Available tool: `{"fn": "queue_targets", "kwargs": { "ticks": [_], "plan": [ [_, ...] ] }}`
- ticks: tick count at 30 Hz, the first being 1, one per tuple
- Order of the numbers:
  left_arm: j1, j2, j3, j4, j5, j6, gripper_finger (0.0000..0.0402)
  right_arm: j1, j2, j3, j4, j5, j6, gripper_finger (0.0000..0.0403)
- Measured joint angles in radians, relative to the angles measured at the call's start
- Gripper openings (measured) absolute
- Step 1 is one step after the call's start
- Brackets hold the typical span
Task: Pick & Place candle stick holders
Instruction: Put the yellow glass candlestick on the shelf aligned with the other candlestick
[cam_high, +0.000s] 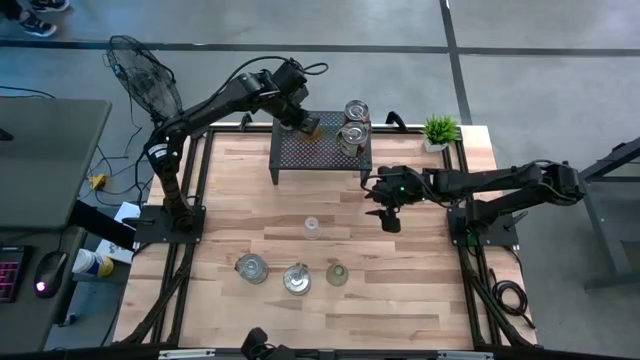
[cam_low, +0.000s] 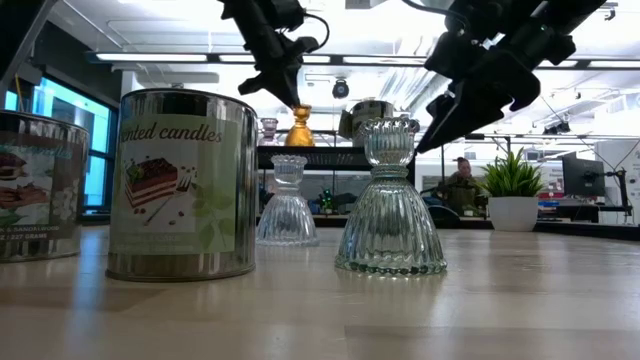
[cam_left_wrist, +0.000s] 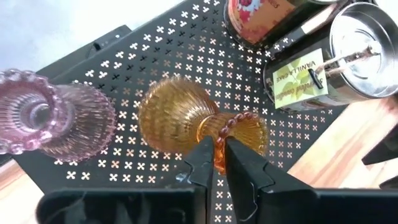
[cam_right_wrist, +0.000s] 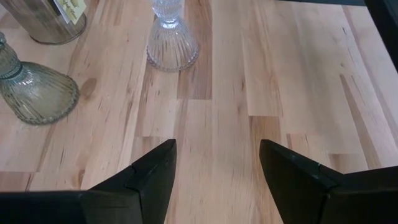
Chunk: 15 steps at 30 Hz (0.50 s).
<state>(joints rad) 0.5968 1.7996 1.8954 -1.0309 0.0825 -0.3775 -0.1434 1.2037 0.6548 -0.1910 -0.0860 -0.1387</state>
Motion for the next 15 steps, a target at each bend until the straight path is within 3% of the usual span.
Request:
{"fn": "queue_targets", "kwargs": {
  "ticks": [15],
  "plan": [
    [0.000, 0.004, 0.000, 0.044, -0.042, 0.010, 0.0081, 0.000, 0.000, 0.000, -0.012, 0.000, 0.000, 0.0224]
  ]
}}
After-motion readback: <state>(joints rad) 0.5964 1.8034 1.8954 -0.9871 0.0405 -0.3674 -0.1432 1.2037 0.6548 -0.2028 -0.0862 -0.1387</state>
